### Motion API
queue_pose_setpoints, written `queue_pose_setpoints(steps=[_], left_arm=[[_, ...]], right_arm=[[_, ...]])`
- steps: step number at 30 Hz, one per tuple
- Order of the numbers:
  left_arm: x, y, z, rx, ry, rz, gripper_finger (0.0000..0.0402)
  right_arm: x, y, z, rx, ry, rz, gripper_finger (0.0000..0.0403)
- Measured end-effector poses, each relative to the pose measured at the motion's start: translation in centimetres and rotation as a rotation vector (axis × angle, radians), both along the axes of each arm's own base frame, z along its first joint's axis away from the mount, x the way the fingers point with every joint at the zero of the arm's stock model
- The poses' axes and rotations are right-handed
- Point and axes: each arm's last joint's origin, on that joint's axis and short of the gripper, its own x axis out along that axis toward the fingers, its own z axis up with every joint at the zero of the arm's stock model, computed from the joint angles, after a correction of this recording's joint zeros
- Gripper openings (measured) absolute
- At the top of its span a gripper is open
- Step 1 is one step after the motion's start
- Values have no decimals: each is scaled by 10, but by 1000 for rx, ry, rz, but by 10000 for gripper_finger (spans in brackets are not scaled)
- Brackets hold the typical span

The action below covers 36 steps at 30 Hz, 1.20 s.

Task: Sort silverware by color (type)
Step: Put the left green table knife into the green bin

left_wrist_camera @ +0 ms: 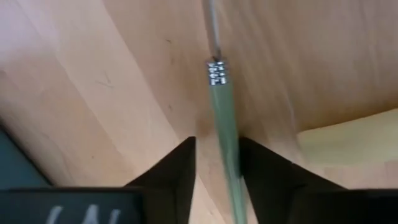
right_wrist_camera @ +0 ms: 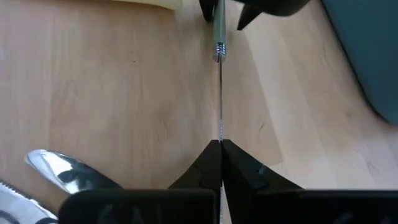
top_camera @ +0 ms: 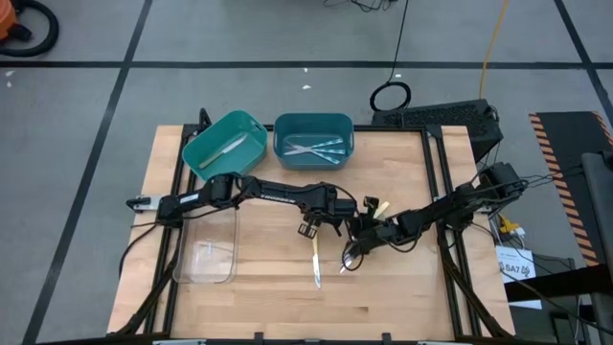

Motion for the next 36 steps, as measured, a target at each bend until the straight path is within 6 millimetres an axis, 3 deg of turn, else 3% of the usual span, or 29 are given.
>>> queue_pose_setpoints(steps=[5, 8, 12, 20, 28, 36], left_arm=[[1, 8, 0, -5, -13, 32, 152], [1, 10, 0, -21, -16, 52, 116], [1, 9, 0, -48, -15, 49, 34], [-2, 9, 8, -59, -8, 67, 30], [-18, 9, 45, -67, 13, 98, 30], [-33, 0, 79, -62, -12, 161, 30]], right_arm=[[0, 0, 0, 2, 8, 4, 0], [-1, 0, -1, 11, 12, 11, 0], [-1, 1, 1, 21, 9, 18, 1], [-3, 0, 15, 37, -36, 23, 62], [-20, -5, 48, 55, -82, 7, 138], [-50, -9, 75, 123, -89, 0, 154]])
